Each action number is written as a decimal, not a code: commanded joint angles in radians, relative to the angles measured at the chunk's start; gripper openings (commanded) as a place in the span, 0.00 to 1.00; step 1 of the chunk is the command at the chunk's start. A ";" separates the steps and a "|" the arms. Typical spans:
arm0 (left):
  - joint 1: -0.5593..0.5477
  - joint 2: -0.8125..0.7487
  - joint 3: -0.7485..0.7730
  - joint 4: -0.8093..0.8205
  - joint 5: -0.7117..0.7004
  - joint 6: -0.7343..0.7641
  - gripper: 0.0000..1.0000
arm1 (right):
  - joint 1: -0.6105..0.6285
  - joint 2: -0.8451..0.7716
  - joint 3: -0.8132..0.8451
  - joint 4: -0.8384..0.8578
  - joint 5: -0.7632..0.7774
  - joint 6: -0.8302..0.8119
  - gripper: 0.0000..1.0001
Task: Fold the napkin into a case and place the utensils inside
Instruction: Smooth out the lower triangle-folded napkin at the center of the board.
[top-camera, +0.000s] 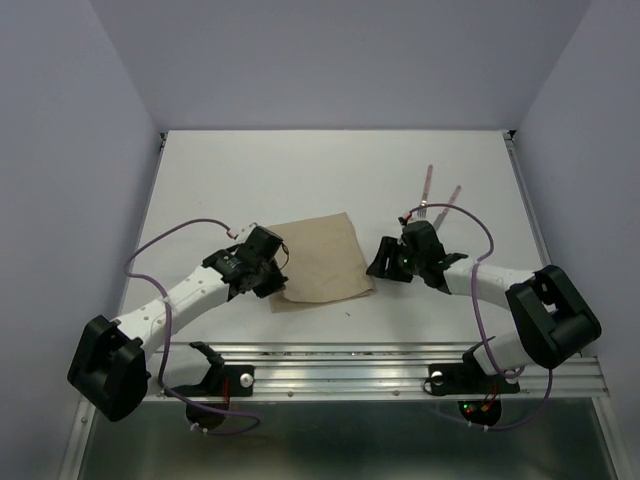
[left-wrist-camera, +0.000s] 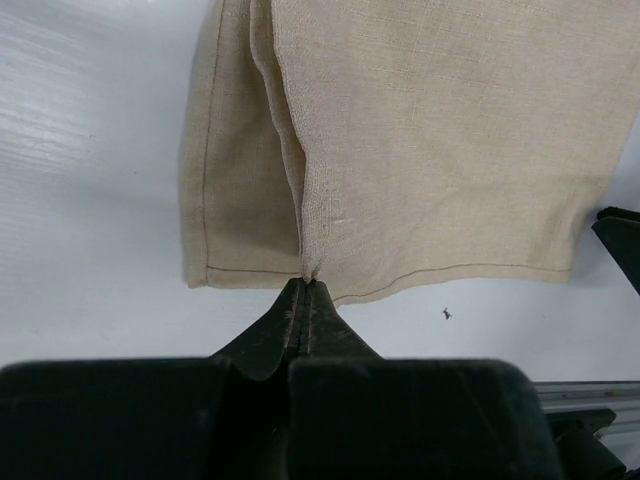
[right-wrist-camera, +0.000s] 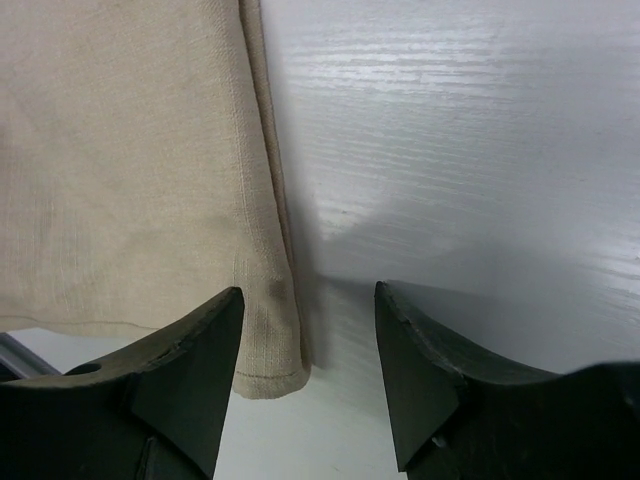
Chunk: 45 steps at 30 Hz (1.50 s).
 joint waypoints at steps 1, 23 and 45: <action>-0.003 0.004 0.021 -0.047 -0.035 0.000 0.00 | -0.005 0.026 0.001 0.013 -0.110 -0.060 0.60; -0.002 0.052 0.028 -0.010 -0.041 0.013 0.00 | 0.053 0.000 -0.024 -0.035 -0.158 -0.111 0.64; 0.001 0.041 0.082 -0.030 -0.073 -0.010 0.00 | 0.247 -0.221 -0.161 0.020 0.100 0.055 0.40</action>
